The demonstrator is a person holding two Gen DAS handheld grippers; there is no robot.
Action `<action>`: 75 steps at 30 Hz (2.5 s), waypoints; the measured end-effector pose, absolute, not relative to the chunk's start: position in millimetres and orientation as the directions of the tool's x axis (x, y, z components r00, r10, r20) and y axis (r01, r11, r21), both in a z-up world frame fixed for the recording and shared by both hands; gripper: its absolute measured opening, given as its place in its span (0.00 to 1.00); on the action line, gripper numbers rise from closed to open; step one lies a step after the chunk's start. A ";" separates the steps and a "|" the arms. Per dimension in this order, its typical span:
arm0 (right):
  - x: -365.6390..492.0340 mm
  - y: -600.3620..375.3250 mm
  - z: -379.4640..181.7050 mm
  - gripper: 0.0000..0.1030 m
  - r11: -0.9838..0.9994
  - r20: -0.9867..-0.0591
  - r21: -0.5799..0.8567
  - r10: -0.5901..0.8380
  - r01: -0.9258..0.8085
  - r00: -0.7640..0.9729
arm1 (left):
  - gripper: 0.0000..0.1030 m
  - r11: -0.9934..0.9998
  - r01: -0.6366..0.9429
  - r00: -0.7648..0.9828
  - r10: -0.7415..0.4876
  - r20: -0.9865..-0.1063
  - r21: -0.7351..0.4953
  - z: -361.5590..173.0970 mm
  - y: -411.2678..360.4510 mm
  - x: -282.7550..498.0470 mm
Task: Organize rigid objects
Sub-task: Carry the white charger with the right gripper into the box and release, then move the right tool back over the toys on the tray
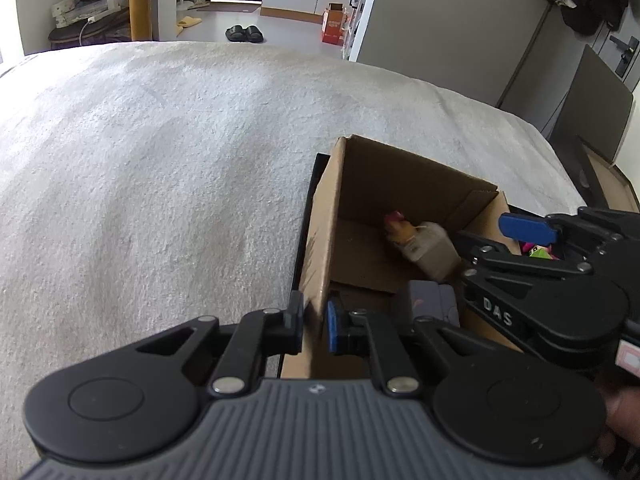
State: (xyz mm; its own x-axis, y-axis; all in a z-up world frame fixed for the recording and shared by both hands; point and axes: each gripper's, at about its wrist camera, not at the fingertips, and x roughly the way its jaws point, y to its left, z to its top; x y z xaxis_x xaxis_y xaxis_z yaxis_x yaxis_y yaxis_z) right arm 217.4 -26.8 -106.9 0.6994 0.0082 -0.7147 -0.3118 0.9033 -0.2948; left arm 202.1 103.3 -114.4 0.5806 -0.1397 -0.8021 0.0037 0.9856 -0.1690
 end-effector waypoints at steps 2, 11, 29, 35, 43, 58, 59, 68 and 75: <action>214.0 -31.1 -104.6 0.37 0.908 -0.714 -0.287 0.011 -0.306 0.700 | 0.11 0.987 0.003 0.573 -0.131 -0.809 -0.158 -113.9 102.1 202.7; 195.9 -51.0 -94.2 0.42 0.921 -0.697 -0.265 0.021 -0.285 0.717 | 0.14 0.997 0.008 0.590 -0.069 -0.805 -0.080 -100.2 84.5 193.6; 173.9 -113.5 -79.5 0.60 0.971 -0.669 -0.152 0.036 -0.184 0.743 | 0.53 0.998 0.030 0.619 0.029 -0.785 0.061 -68.7 36.1 179.8; 172.7 -135.8 -80.3 0.71 0.980 -0.663 -0.117 0.042 -0.160 0.747 | 0.61 0.993 0.031 0.623 0.069 -0.779 0.112 -64.0 19.8 180.5; 172.5 -161.2 -83.5 0.78 0.986 -0.656 -0.073 0.064 -0.148 0.752 | 0.67 0.987 0.045 0.641 0.092 -0.762 0.157 -60.3 -6.8 181.3; 183.6 -225.2 -102.4 0.84 0.989 -0.674 -0.023 0.094 -0.149 0.732 | 0.74 0.970 0.060 0.639 0.145 -0.755 0.237 -62.7 -55.0 191.7; 185.2 -228.2 -104.1 0.84 0.988 -0.678 -0.021 0.100 -0.155 0.728 | 0.74 0.968 0.060 0.641 0.150 -0.753 0.243 -62.7 -57.8 192.2; 193.8 -249.1 -111.6 0.86 0.981 -0.686 0.014 0.151 -0.195 0.712 | 0.75 0.951 0.049 0.636 0.206 -0.743 0.306 -67.8 -79.2 196.1; 201.6 -266.1 -115.8 0.87 0.975 -0.686 0.037 0.184 -0.219 0.704 | 0.75 0.945 0.025 0.626 0.240 -0.742 0.326 -69.6 -89.9 199.5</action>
State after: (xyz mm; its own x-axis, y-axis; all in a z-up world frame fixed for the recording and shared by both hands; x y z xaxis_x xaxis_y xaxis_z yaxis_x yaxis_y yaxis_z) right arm 201.6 -266.1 -115.8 0.7043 0.1839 -0.6857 -0.2188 0.9751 0.0368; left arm 199.5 -89.9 -69.6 0.6262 0.2395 -0.7420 0.0254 0.9449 0.3265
